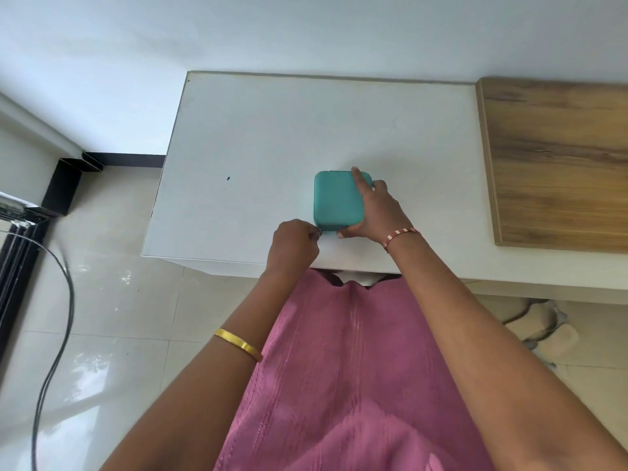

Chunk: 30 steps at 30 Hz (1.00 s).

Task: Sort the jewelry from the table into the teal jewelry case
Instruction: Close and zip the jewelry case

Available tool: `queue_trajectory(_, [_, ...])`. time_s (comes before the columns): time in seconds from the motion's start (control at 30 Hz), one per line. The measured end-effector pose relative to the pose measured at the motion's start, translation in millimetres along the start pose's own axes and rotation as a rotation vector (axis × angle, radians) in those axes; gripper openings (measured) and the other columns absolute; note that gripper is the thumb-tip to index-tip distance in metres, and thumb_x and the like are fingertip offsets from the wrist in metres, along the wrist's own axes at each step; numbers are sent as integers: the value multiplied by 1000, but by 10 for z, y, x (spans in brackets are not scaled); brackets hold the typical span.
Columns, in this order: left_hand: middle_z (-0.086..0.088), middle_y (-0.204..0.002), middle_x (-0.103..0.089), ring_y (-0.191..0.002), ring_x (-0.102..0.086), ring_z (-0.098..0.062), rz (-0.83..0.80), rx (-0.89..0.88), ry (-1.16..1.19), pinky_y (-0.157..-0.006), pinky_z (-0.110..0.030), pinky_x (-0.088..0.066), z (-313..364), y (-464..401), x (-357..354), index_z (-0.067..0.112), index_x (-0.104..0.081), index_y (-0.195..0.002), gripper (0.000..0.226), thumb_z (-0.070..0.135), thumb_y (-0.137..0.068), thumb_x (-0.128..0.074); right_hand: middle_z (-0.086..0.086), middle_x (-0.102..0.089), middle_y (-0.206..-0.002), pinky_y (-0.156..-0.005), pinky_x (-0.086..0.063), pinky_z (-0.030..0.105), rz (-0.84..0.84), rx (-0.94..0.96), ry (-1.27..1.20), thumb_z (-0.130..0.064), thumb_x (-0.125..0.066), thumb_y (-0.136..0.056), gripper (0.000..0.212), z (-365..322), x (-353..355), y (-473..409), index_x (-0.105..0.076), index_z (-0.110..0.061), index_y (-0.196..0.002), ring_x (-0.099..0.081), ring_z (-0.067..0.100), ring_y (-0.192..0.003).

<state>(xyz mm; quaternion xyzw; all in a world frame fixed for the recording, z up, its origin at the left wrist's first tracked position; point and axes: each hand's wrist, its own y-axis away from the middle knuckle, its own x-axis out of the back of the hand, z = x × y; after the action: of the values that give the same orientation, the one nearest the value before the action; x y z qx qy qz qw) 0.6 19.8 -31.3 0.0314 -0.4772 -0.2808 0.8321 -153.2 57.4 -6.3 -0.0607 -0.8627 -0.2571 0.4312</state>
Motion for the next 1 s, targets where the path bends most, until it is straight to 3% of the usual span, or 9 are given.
queue_trajectory(0.1, [-25,-80,-67,-68,-53,-28,-31,36,117,-73,-34,-46,-16,5,-24,2,-66,-70,22,10,-86,-53,17,-43,-132,-97,-36,28,246,-161,-316,-27,-81,-67,91,89,-59,205,-31,-11,-141,-48,28,-117])
queue_trajectory(0.2, [-22,-70,-59,-67,-48,-22,-62,86,250,-77,-35,-46,19,101,-29,14,-58,-71,12,19,-75,-47,20,-66,-86,-75,-55,40,408,-410,-679,-20,-68,-81,13,16,-325,430,-61,-9,-81,-65,28,-69])
queue_trajectory(0.27, [-21,-78,-66,-76,-59,-31,-69,97,259,-81,-33,-46,44,145,-22,5,-69,-81,22,13,-79,-49,14,-58,-62,-47,-55,29,207,-526,-963,-16,-61,-87,19,-91,-502,465,-57,-5,-72,-55,15,-38])
queue_trajectory(0.33, [-17,-90,-72,-89,-63,-29,-71,85,222,-78,-28,-43,72,174,6,0,-71,-94,24,3,-84,-50,9,-52,-58,-35,-44,19,81,-564,-1070,-17,-57,-91,21,-206,-570,419,-57,-3,-76,-46,13,-33])
queue_trajectory(0.47, [-18,-94,-71,-78,-55,-24,-117,16,133,-65,-22,-33,81,181,43,5,-72,-101,34,-3,-84,-44,7,-51,-57,-37,-33,19,36,-526,-1029,-16,-58,-89,29,-290,-602,280,-51,-8,-63,-40,17,-40])
queue_trajectory(0.6, [-10,-103,-72,-101,-62,-21,-104,19,157,-78,-14,-36,68,167,90,7,-72,-103,41,-8,-81,-41,5,-49,-53,-39,-32,20,70,-518,-925,-14,-65,-81,28,-293,-590,258,-52,-9,-56,-39,17,-40])
queue_trajectory(0.77, [-7,-94,-73,-92,-63,-17,-64,67,245,-79,-16,-42,42,160,120,7,-74,-95,39,-6,-79,-41,5,-52,-53,-40,-34,19,102,-488,-845,-10,-58,-76,20,-316,-545,305,-55,-8,-57,-42,18,-42])
queue_trajectory(0.9, [-8,-76,-67,-69,-61,-22,11,334,659,-73,-35,-54,74,148,140,7,-66,-87,19,23,-89,-56,24,-58,-62,-52,-39,34,244,-362,-685,-11,-53,-78,27,-282,-495,364,-46,-8,-52,-48,29,-55])
queue_trajectory(1.0, [-17,-98,-65,-82,-67,-27,-208,498,971,-76,-35,-57,174,149,183,5,-52,-108,54,55,-86,-54,14,-51,-56,-52,-33,29,300,-202,-534,-11,-49,-87,38,-300,-378,458,-37,-12,-51,-50,28,-59])
